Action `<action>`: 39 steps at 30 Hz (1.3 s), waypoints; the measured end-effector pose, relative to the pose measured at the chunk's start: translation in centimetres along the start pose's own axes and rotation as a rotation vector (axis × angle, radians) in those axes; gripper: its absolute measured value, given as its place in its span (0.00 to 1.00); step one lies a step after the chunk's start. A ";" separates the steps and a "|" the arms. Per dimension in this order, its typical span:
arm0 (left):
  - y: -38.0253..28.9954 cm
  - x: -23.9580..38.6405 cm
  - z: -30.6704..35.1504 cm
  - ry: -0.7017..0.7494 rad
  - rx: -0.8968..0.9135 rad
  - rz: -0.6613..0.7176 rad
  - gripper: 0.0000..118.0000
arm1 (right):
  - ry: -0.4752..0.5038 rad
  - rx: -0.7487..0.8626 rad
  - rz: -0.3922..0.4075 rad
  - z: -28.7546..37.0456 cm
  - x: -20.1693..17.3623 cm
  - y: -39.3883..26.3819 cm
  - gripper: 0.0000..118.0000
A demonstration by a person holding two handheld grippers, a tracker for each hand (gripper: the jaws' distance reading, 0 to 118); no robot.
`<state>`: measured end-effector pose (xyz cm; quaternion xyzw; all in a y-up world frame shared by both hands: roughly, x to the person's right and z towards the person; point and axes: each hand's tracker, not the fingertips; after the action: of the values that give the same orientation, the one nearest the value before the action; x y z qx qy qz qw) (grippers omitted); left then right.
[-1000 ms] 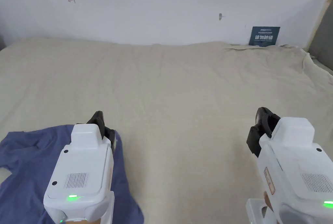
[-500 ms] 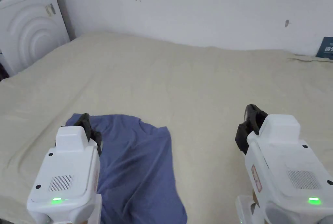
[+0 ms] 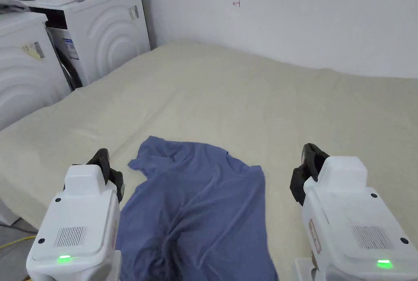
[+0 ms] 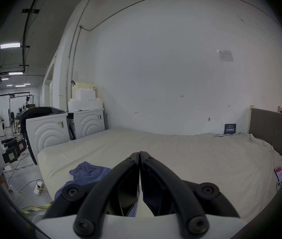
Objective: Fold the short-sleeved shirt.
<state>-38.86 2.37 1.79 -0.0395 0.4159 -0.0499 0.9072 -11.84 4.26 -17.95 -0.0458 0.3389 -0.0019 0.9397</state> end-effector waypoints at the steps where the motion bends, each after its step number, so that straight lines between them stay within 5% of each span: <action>1: -0.1 -0.1 0.0 0.003 0.000 0.000 0.00 | 0.004 0.000 0.003 0.0 -0.1 0.0 0.01; 15: -0.1 1.5 -1.5 -0.084 -0.052 0.014 0.00 | -0.025 0.007 -0.002 0.0 1.2 0.5 0.01; 32: -7.2 9.6 -15.7 -0.366 -0.779 0.066 0.04 | -0.121 -0.033 0.001 -0.3 4.9 -0.6 0.01; 35: -8.9 10.7 -17.5 -0.380 -0.885 0.081 0.21 | -0.144 -0.047 0.001 -0.5 5.9 -1.0 0.01; 39: -11.1 12.1 -19.5 -0.386 -1.047 0.027 0.85 | -0.172 -0.067 -0.007 -0.6 7.0 -1.5 0.01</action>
<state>-46.42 -10.74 -18.67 -0.4880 0.2121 0.1833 0.8266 -6.84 2.51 -22.73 -0.0783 0.2566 0.0102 0.9633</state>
